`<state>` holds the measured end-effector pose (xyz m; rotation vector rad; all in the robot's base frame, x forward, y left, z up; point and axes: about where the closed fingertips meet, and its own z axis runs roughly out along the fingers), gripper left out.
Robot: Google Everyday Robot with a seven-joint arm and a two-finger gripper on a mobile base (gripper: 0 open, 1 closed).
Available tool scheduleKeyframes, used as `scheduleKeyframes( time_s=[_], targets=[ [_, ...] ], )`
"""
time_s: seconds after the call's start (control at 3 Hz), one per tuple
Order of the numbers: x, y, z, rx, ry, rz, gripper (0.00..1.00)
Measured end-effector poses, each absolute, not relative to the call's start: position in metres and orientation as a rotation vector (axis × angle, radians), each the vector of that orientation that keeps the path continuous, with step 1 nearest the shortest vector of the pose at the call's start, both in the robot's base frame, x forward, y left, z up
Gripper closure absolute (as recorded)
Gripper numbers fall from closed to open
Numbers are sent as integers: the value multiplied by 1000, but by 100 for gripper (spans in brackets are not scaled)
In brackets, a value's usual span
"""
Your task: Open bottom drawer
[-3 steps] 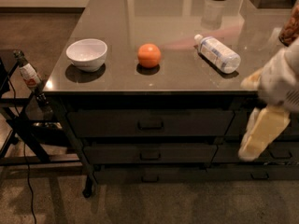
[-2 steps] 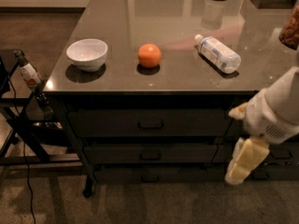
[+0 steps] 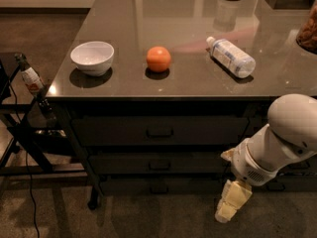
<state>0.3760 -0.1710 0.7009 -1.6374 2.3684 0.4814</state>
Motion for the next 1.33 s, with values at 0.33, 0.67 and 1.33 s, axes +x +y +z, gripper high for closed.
scheduleKeyframes(
  time_s=[0.33,0.67,1.33],
  targets=[
    [376,-171,700,-1638,2368,483,0],
    [365,-146,650,-1717,2336,615,0],
    [364,-81,548,-1840,2229,851,0]
  ],
)
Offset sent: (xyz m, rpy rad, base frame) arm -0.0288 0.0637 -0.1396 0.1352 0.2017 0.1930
